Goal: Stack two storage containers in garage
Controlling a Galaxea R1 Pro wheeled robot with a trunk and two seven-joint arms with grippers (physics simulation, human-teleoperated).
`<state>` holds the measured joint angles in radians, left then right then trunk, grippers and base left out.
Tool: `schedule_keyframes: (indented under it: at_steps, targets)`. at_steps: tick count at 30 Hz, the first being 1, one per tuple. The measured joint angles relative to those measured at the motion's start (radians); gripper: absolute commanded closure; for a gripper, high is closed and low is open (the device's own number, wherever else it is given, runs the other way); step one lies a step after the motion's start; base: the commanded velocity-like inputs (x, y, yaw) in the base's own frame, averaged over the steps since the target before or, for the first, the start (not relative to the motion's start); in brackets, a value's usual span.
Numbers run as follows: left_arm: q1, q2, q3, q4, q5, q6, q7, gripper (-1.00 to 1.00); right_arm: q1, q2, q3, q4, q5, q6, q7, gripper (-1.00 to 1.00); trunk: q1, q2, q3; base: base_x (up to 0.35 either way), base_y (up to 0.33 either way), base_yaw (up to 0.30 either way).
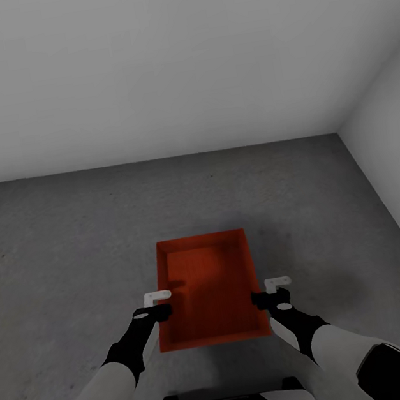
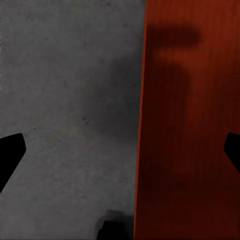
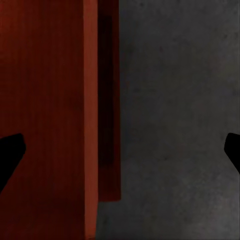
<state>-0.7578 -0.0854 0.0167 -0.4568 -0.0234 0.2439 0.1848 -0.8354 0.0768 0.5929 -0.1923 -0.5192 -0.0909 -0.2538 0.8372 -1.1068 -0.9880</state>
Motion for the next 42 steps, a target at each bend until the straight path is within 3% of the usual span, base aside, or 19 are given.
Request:
schedule_keyframes:
  at_steps: [42]
  targets:
    - [0.0,-0.001,-0.001,0.001,0.0,0.0,0.003,-1.0,0.0,0.0,0.0,0.0,0.001,0.001,0.0,-1.0,-0.161,0.294,0.132,0.0,0.0,0.0]
